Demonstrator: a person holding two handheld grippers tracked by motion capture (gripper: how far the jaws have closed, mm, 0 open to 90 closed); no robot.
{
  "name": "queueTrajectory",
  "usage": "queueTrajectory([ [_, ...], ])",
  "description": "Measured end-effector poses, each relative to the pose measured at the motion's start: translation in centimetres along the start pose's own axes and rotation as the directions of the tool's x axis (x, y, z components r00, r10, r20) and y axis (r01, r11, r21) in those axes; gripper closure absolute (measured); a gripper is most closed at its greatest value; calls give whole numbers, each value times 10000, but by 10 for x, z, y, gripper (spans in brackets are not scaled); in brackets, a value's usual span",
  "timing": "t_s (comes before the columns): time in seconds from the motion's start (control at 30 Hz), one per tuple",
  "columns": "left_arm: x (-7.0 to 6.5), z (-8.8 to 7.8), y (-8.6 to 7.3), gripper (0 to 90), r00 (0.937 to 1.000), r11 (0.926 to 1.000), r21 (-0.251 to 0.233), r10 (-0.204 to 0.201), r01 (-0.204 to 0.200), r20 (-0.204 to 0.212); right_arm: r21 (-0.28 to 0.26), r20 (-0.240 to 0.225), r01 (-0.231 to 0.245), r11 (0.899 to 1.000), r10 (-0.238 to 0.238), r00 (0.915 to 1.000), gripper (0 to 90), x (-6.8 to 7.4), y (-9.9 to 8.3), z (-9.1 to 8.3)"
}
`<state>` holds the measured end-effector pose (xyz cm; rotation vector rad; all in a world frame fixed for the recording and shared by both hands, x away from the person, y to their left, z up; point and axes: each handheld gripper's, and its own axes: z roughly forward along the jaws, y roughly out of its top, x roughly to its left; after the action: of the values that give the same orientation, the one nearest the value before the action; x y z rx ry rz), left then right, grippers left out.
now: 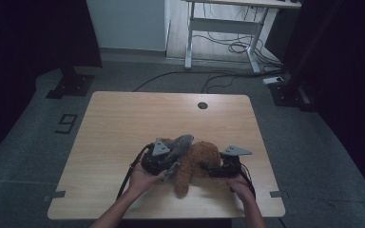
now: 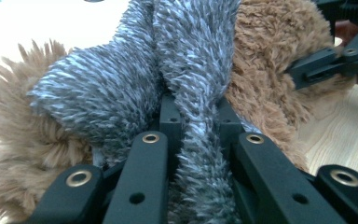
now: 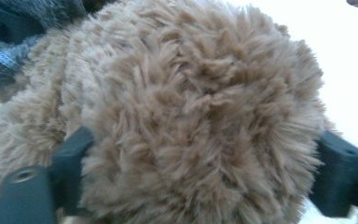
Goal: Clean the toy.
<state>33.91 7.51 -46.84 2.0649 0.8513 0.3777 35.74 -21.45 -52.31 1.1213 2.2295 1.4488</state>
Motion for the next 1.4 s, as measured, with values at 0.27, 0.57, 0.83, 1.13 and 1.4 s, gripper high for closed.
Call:
queueTrajectory([
  [0.27,5,3,36,785,9994,9995,158,-270,273,-202,-808,858,256,9964,-186,9961,349,-6,1,4],
  [0.57,-37,35,92,784,9988,9994,-185,298,-292,380,-1295,927,664,9894,-546,9942,360,-3,0,4],
  [0.83,-50,68,83,783,9981,9980,354,516,-527,322,-1152,626,847,9897,-778,9950,370,-4,-3,2],
  [1.13,1,34,64,784,9981,9985,412,-345,366,-504,-1190,524,590,9911,-531,9972,361,-7,-4,2],
  [1.4,48,0,47,782,9852,9913,270,-1249,1289,-1177,-1232,449,364,9917,-311,9985,360,-9,-4,2],
])
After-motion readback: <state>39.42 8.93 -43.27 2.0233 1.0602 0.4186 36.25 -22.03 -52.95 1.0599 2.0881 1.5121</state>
